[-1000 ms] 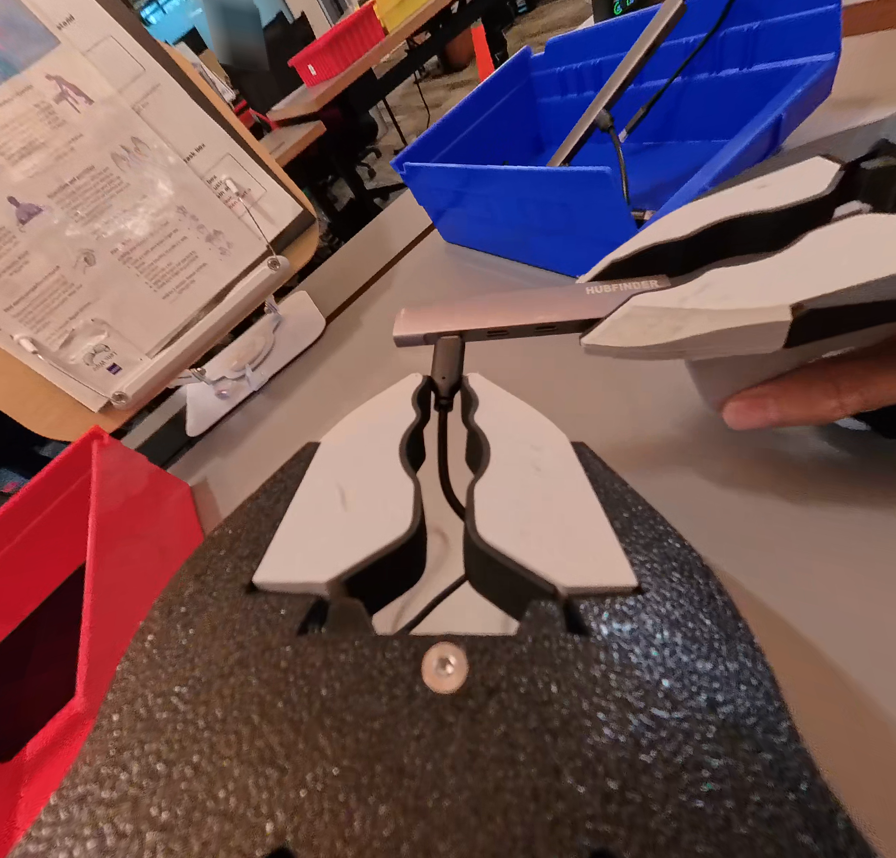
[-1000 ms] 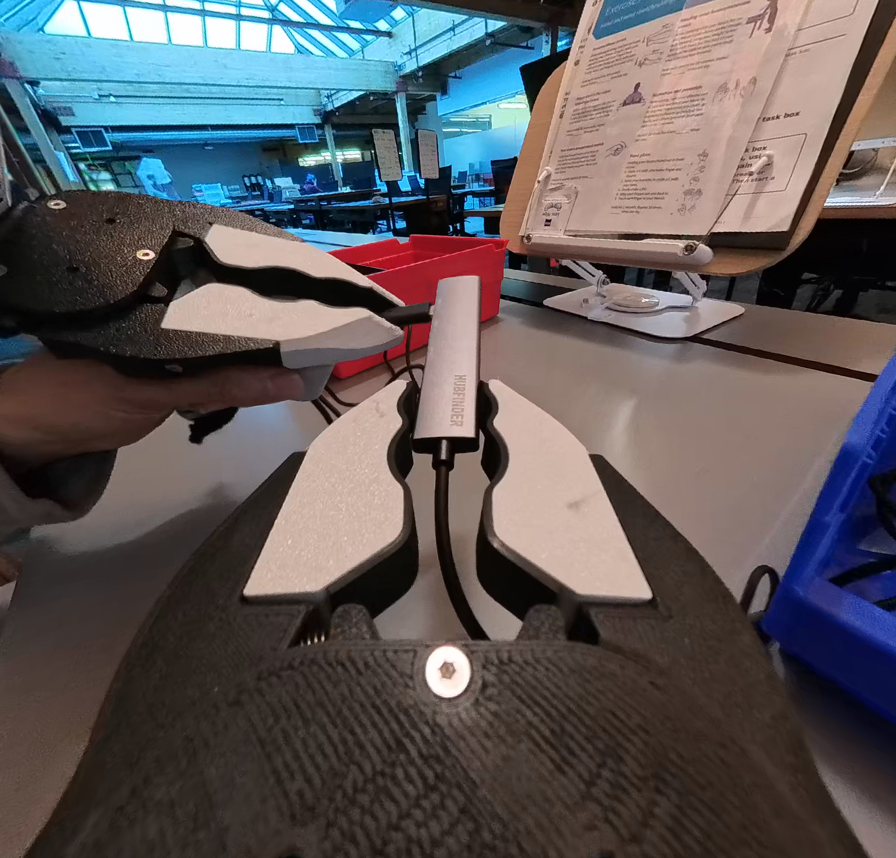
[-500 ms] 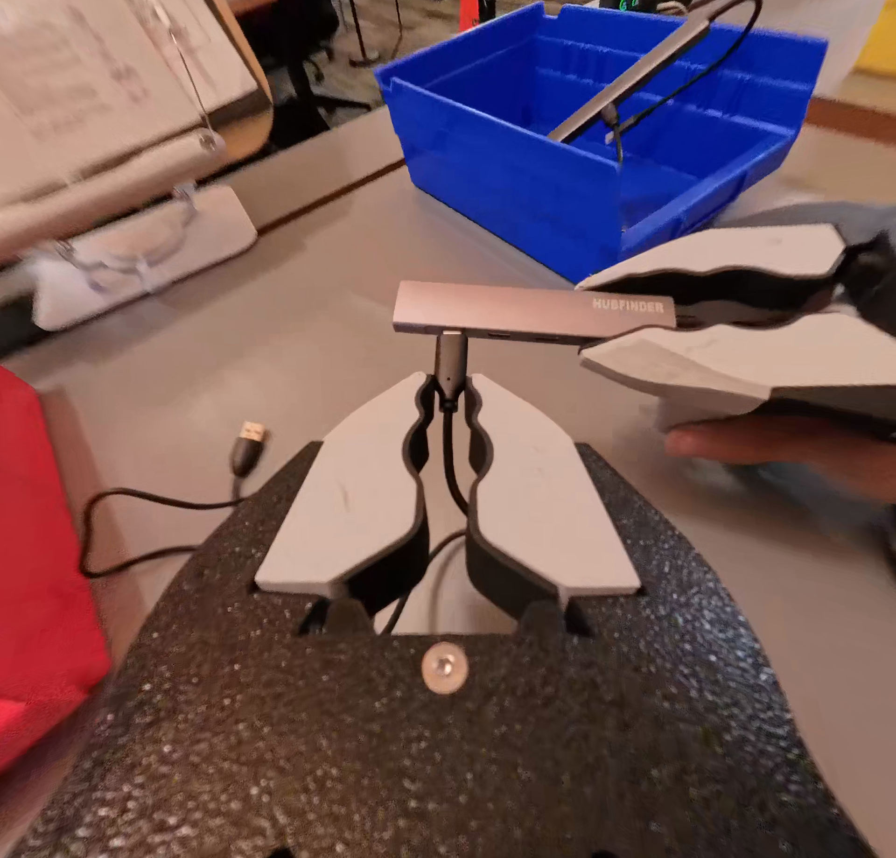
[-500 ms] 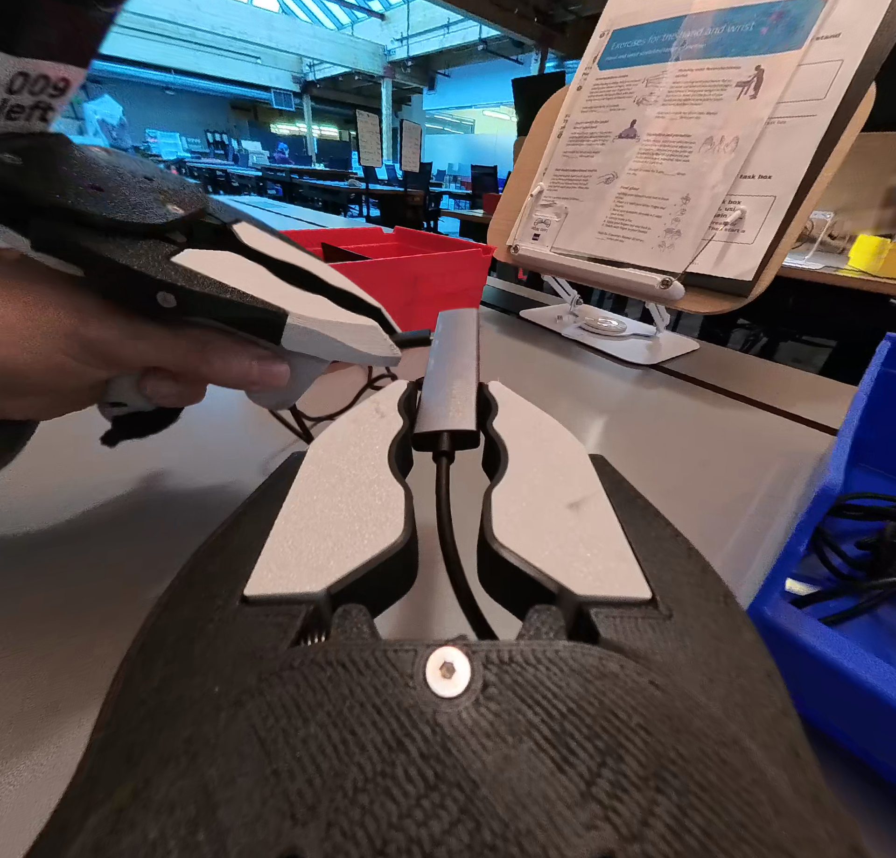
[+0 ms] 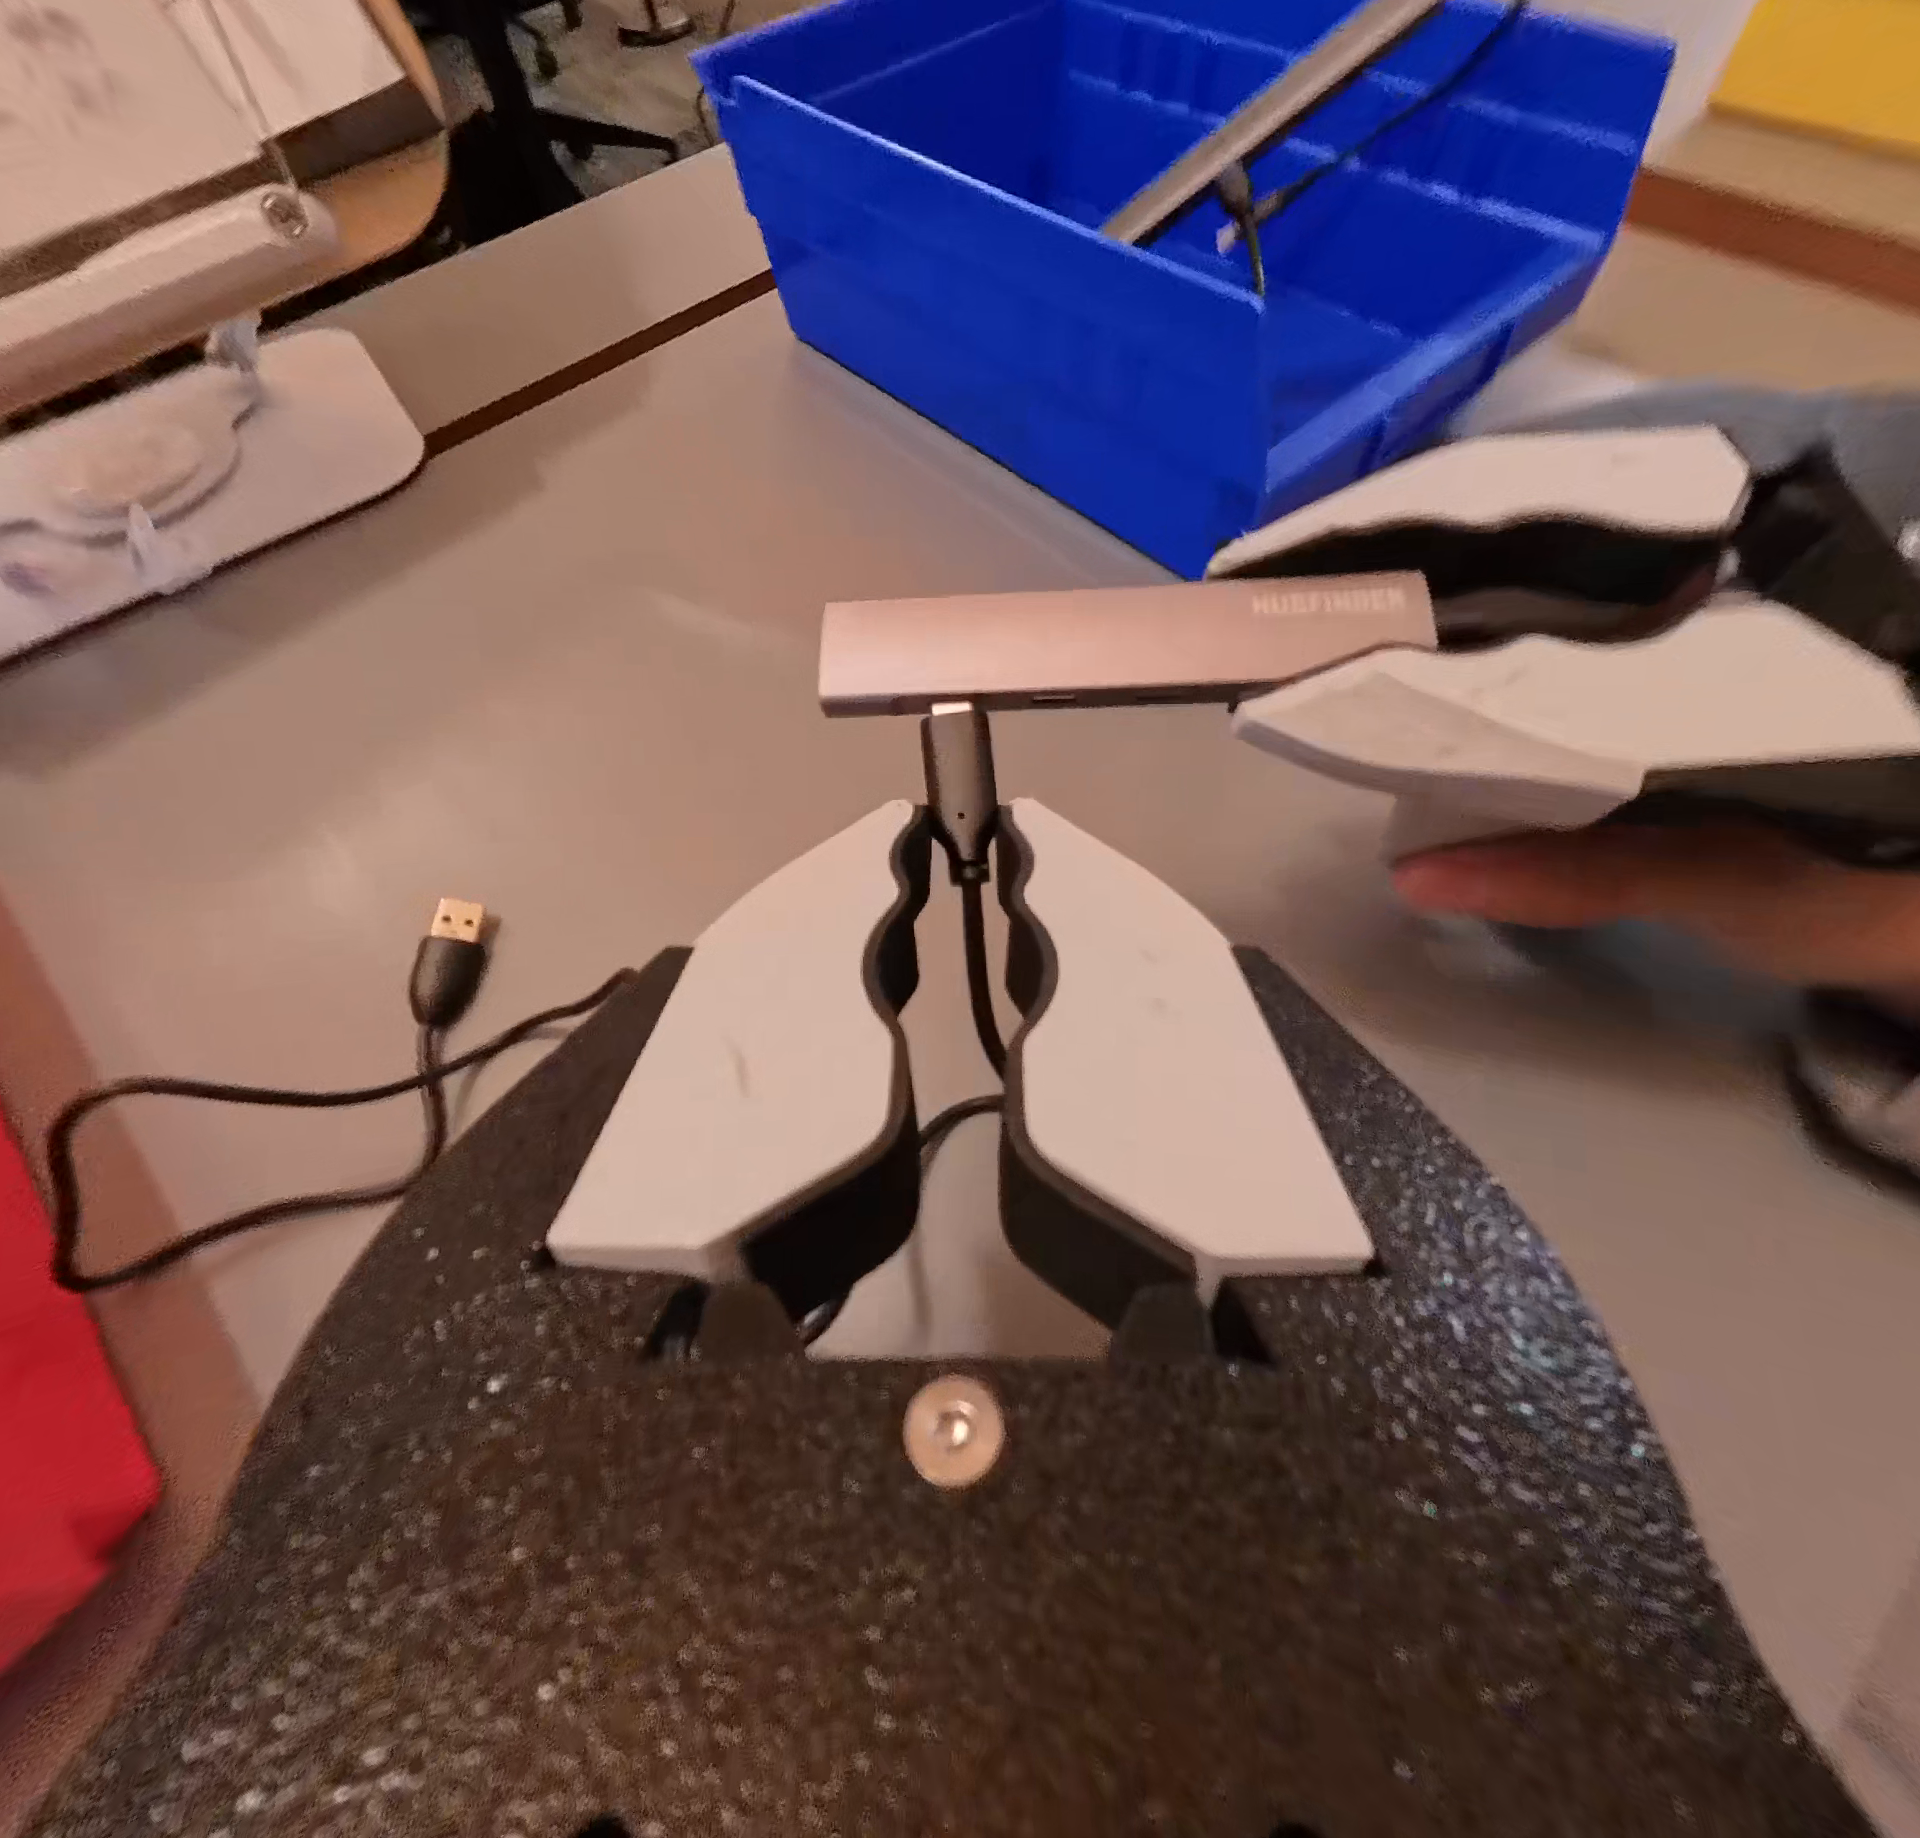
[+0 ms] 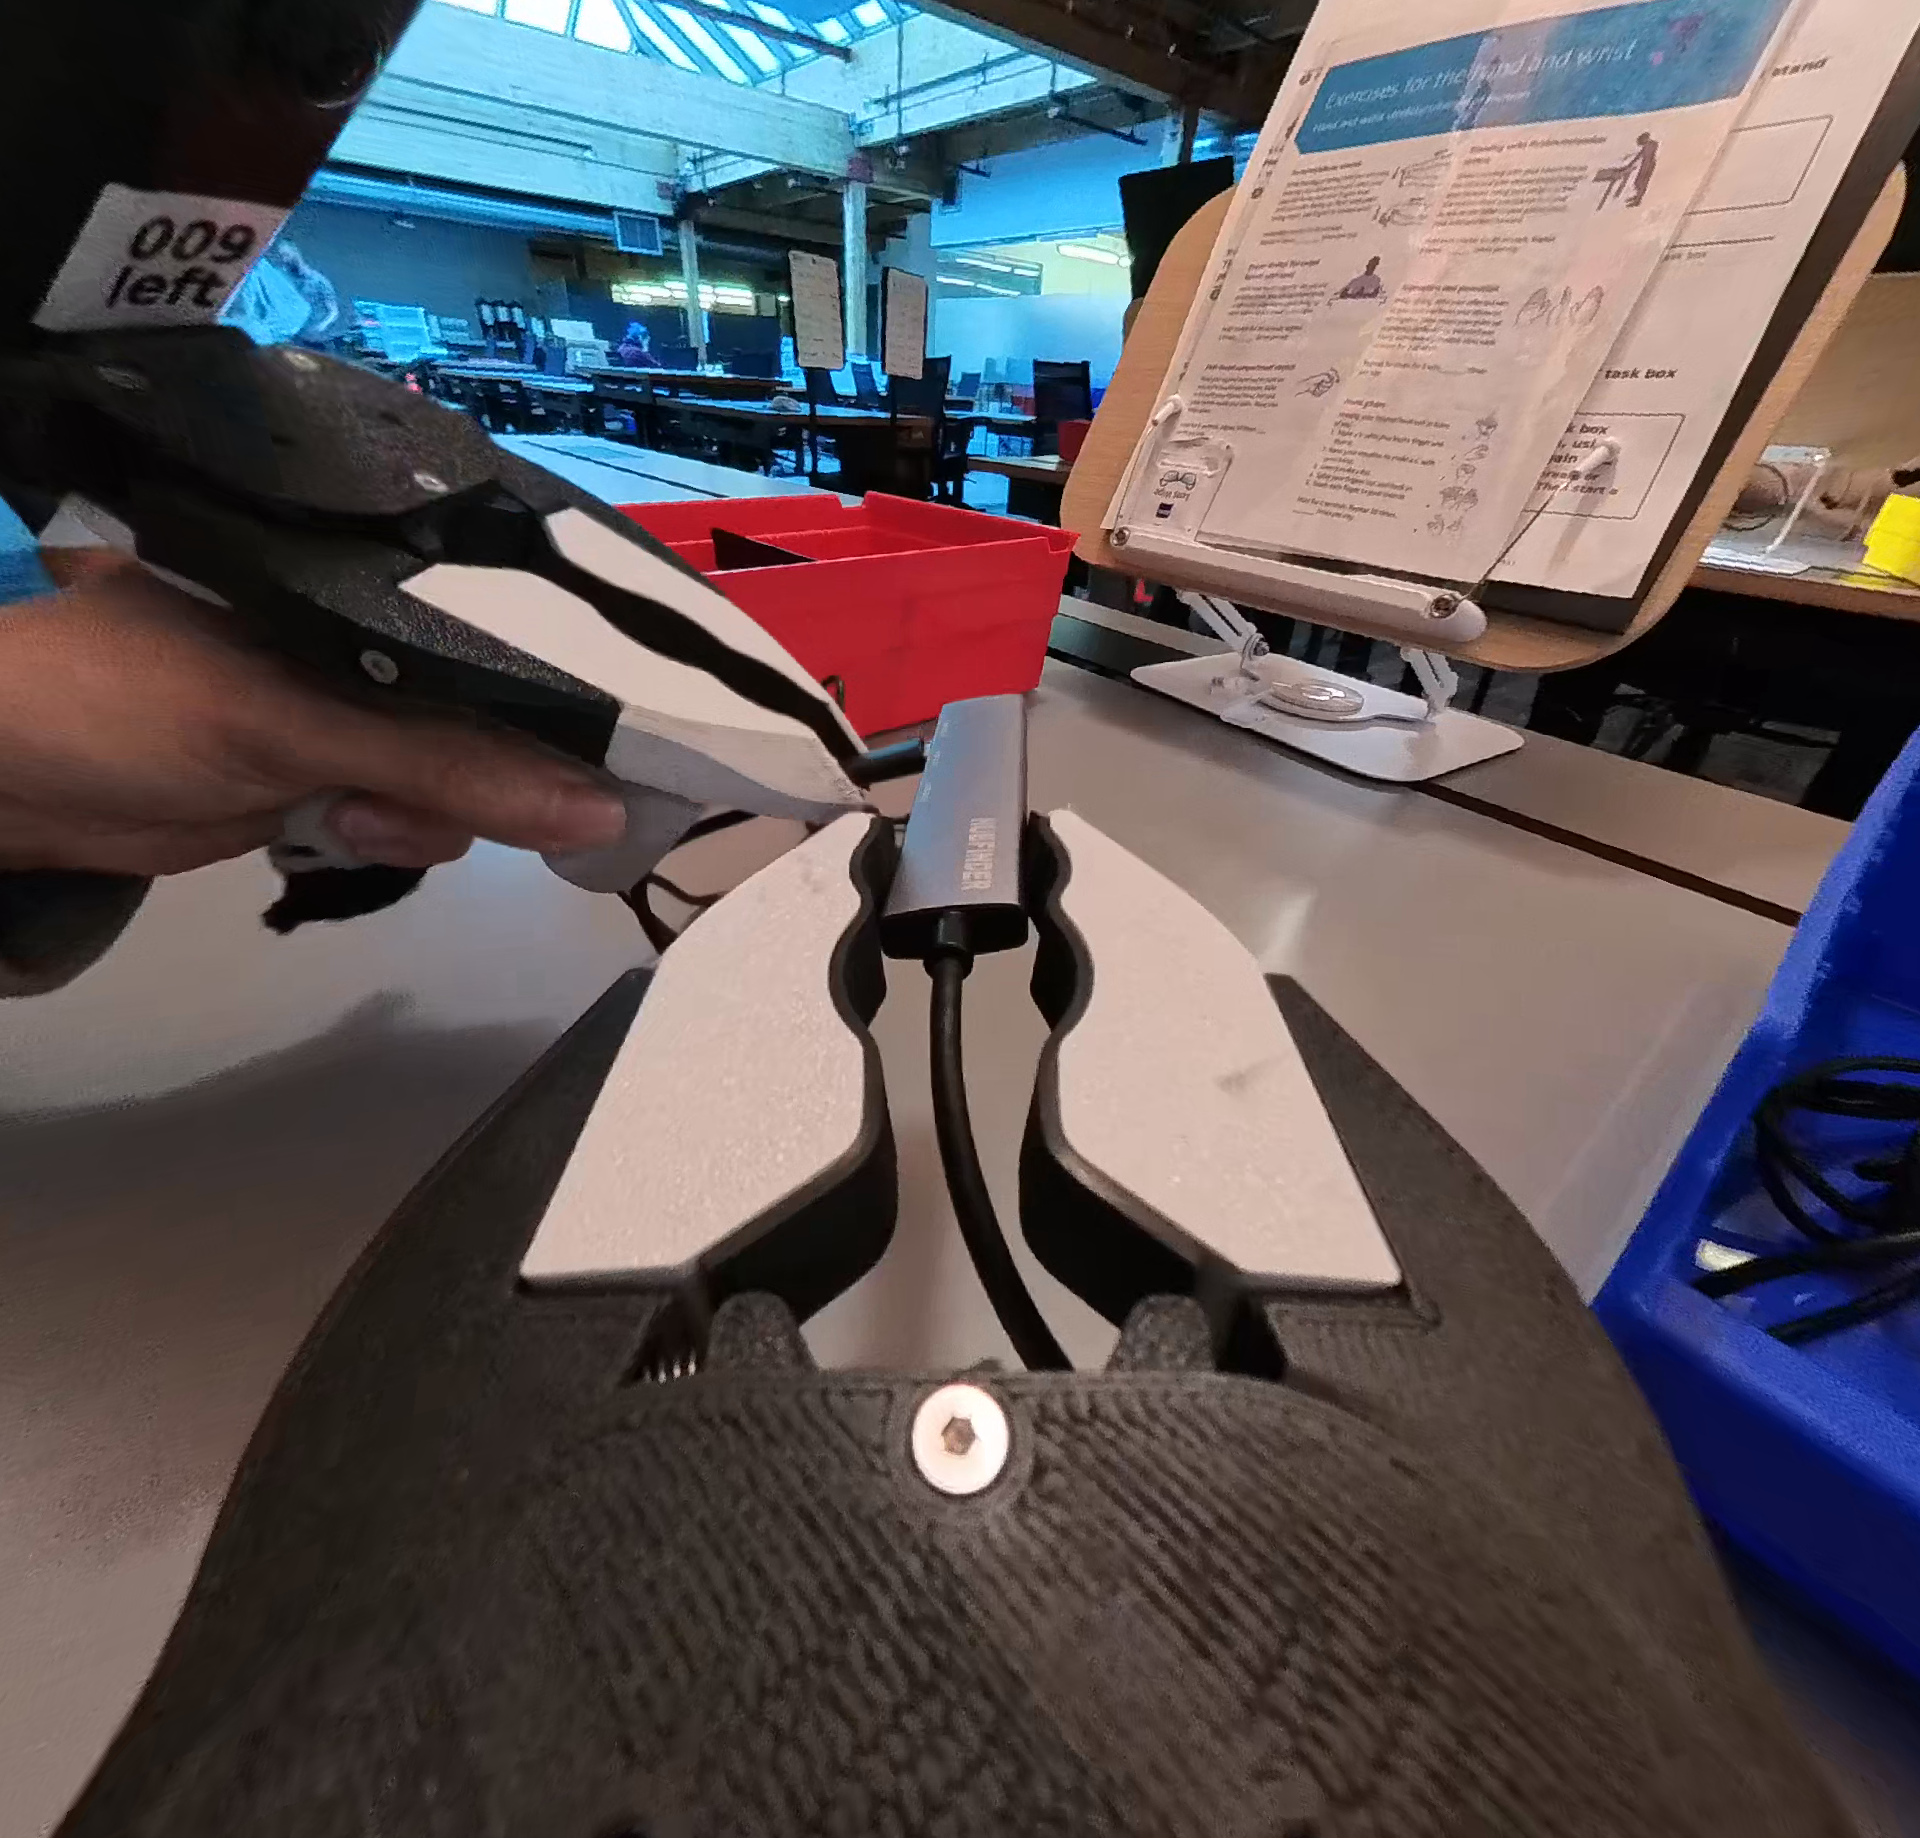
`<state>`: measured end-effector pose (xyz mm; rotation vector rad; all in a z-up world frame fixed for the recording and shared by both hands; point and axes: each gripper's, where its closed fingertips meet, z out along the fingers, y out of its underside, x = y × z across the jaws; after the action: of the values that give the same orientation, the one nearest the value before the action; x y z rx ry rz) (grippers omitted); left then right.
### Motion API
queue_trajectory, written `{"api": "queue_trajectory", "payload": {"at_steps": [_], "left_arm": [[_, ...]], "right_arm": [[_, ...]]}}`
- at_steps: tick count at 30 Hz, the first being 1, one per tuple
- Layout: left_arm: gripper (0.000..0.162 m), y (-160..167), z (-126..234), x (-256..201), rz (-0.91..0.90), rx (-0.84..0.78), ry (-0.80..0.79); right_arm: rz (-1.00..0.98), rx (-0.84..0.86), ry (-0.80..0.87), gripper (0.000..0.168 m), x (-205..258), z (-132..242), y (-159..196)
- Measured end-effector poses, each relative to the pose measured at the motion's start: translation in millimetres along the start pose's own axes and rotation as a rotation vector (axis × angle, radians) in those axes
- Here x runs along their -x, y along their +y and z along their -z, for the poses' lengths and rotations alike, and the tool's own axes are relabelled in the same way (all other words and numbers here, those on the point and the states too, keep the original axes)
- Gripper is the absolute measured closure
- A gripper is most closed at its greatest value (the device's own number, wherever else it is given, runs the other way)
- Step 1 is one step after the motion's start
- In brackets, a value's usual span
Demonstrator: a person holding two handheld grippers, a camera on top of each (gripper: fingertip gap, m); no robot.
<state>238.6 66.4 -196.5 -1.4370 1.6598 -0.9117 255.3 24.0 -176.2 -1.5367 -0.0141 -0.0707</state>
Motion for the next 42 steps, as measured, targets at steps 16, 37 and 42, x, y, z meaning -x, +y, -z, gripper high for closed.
{"api": "queue_trajectory", "payload": {"at_steps": [16,37,42], "left_arm": [[0.151,-12.4,8.1,8.8,-0.322,-0.048,-0.103],[0.151,-16.4,5.1,11.9,-0.115,-0.243,-0.167],[0.151,-27.4,9.5,12.5,0.134,-0.314,-0.133]], "right_arm": [[0.06,0.121,-0.023,0.141,8.1,-4.7,14.8],[0.072,0.082,0.055,0.143,-0.1,-8.4,9.7],[0.044,-0.009,0.143,0.138,-9.2,-7.1,-1.4]]}}
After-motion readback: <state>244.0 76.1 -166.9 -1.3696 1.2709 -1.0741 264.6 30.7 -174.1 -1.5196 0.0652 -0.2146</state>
